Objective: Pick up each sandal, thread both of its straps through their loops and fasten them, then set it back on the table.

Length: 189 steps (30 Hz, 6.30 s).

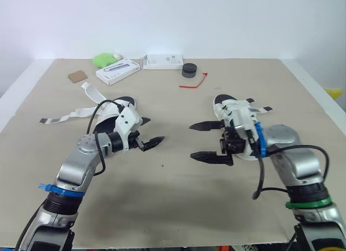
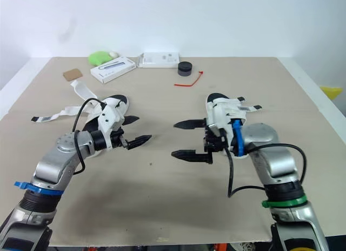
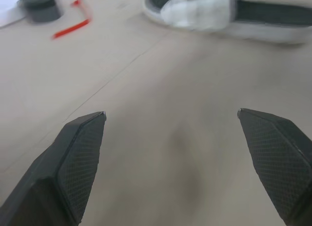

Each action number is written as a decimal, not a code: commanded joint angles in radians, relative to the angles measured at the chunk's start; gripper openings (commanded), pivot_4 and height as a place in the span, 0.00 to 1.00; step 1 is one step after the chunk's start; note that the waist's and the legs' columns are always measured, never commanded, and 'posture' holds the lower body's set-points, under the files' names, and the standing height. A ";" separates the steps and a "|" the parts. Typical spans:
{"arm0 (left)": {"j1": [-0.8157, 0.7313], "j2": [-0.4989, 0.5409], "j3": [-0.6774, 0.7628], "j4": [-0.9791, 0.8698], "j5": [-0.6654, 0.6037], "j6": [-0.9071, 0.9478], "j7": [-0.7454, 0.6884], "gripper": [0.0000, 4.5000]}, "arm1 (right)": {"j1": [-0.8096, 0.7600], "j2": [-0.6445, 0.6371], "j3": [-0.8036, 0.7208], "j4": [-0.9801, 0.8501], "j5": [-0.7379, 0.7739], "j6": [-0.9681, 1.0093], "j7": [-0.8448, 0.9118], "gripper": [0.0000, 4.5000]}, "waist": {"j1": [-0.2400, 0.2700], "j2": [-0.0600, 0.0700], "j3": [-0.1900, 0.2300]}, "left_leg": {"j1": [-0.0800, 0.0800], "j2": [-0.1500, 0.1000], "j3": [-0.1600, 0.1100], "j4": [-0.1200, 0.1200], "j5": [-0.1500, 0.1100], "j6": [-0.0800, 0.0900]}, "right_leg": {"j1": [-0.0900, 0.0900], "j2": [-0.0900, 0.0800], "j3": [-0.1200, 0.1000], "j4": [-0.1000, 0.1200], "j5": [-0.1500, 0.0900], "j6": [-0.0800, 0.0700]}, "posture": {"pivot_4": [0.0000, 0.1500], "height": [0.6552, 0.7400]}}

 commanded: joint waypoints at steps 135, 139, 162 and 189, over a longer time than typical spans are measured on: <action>0.183 0.378 0.060 -0.092 -0.155 -0.276 -0.595 1.00 | 0.103 -0.040 -0.028 -0.094 -0.066 0.124 -0.165 0.72 | 0.015 0.001 0.000 | -0.006 0.004 -0.004 0.000 0.008 -0.009 | -0.006 0.005 -0.008 0.003 0.001 -0.005 | 1.00 1.00; 0.167 0.363 0.051 -0.095 -0.160 -0.271 -0.582 1.00 | 0.118 -0.029 0.015 -0.117 -0.097 0.119 -0.181 0.30 | 0.015 0.001 0.000 | -0.006 0.005 -0.004 0.000 0.008 -0.010 | -0.006 0.005 -0.008 0.003 0.001 -0.006 | 1.00 1.00; 0.112 0.295 0.064 -0.103 -0.219 -0.145 -0.497 1.00 | 0.118 -0.030 0.164 -0.090 -0.248 0.077 -0.181 0.04 | 0.015 0.001 0.000 | -0.006 0.004 -0.003 0.000 0.008 -0.010 | -0.006 0.005 -0.008 0.003 0.002 -0.007 | 1.00 1.00; -0.348 -0.054 0.553 0.479 -0.706 0.927 0.360 1.00 | 0.100 -0.011 0.154 -0.074 -0.264 0.020 -0.186 0.04 | 0.014 -0.001 -0.001 | -0.004 0.001 -0.009 0.001 0.012 -0.016 | -0.004 0.003 -0.008 0.006 0.005 -0.010 | 1.00 1.00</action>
